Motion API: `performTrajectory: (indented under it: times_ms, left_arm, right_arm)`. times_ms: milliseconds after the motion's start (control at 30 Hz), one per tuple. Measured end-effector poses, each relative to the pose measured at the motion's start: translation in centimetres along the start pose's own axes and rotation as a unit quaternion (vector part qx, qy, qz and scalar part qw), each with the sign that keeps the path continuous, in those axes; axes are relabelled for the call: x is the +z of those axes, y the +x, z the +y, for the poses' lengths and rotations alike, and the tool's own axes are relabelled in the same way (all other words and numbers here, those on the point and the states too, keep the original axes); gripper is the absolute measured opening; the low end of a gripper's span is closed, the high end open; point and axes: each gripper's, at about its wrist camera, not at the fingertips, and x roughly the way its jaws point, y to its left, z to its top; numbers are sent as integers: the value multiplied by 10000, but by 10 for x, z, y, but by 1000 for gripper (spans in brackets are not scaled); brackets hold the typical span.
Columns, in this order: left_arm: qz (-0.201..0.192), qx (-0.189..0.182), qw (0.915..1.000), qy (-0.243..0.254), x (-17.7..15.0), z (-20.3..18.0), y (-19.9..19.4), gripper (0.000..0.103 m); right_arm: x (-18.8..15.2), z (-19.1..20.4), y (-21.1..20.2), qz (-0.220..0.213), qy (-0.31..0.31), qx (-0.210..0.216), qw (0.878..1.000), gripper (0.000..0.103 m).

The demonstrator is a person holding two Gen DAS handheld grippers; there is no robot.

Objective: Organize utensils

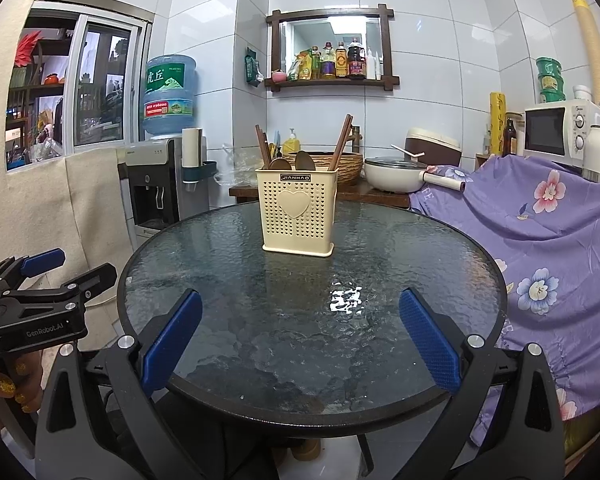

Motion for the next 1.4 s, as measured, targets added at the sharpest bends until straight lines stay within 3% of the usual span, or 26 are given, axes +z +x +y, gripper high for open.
performTrajectory:
  times_ms: [1400]
  left_arm:
    - [-10,-41,9999,-121,-2,1,-2,97]
  right_arm:
    - [-2,-3,0,25,17,-7,10000,97]
